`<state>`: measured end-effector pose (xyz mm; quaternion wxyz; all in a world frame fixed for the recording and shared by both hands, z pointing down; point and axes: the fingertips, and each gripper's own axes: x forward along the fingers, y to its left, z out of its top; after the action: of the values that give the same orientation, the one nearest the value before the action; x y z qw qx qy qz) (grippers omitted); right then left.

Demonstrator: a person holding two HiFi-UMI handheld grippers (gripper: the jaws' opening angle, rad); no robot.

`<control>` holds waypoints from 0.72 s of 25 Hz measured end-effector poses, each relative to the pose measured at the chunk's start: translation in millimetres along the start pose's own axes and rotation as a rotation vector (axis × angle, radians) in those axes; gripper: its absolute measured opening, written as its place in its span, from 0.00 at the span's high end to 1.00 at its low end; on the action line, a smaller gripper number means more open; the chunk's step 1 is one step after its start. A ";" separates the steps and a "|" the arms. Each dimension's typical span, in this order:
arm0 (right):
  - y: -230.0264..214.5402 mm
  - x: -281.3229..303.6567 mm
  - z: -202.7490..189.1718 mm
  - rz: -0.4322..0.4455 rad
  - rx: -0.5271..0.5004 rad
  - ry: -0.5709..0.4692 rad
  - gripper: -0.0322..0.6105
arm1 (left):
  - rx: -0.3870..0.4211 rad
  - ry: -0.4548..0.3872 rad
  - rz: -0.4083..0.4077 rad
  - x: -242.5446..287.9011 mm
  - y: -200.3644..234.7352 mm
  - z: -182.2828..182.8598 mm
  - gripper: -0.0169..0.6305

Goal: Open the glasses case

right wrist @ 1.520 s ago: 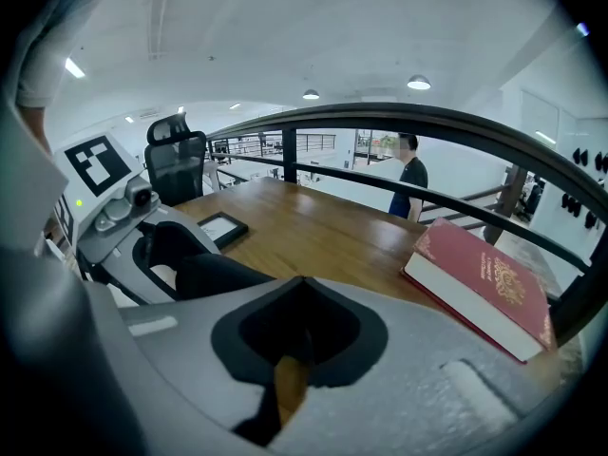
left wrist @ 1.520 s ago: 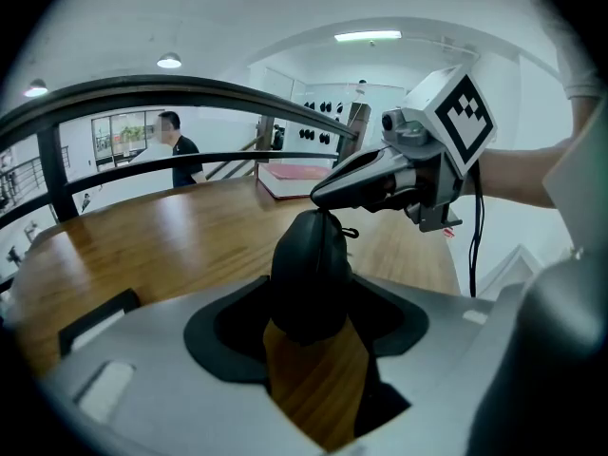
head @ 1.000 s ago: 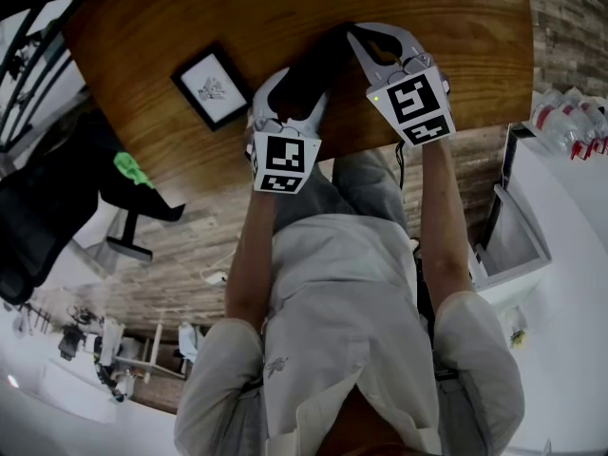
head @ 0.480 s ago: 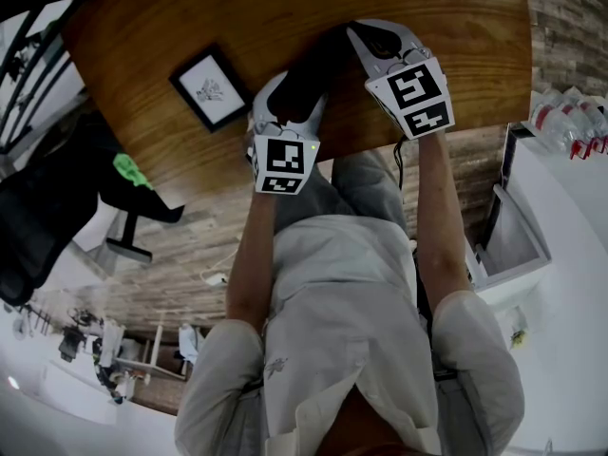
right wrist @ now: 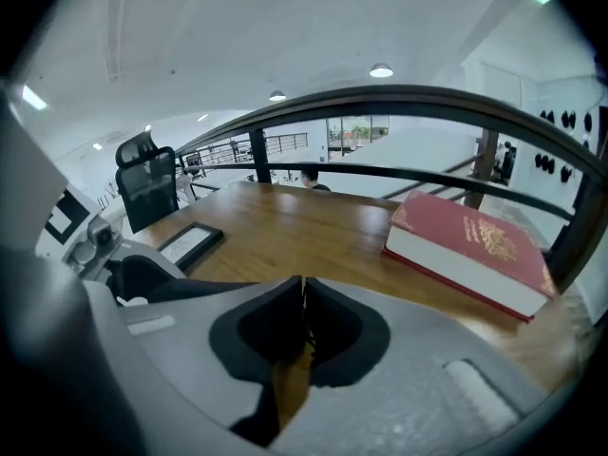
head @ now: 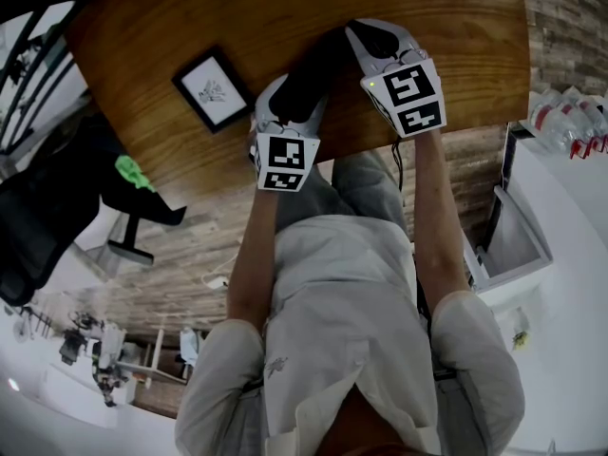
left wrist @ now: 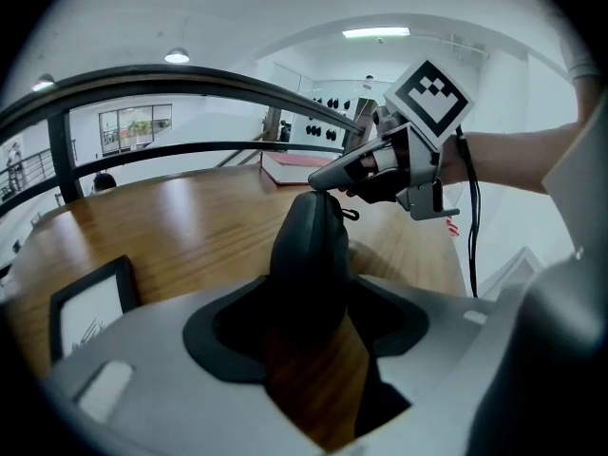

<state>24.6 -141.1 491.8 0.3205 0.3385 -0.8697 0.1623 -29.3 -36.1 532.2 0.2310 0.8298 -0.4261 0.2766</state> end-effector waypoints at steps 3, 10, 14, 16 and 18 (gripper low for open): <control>9.8 -8.9 5.4 -0.003 -0.053 -0.044 0.81 | 0.016 0.004 0.000 1.5 0.2 -0.9 0.53; 25.3 -18.8 2.7 0.006 -0.077 -0.056 0.68 | -0.011 -0.003 -0.014 2.1 0.4 1.2 0.51; 25.1 -17.3 1.4 0.011 -0.066 -0.057 0.68 | -0.019 -0.035 -0.044 -5.2 -2.8 13.5 0.46; 25.2 -17.5 0.2 0.017 -0.065 -0.056 0.68 | -0.012 -0.061 -0.052 -11.6 -3.5 25.4 0.46; 25.8 -18.0 -1.2 0.022 -0.067 -0.054 0.68 | -0.007 -0.093 -0.051 -18.1 -1.3 39.8 0.46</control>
<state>17.5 -113.3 479.0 0.3061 0.3222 -0.8867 0.1274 -26.5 -49.6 490.6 0.2210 0.8516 -0.4159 0.2302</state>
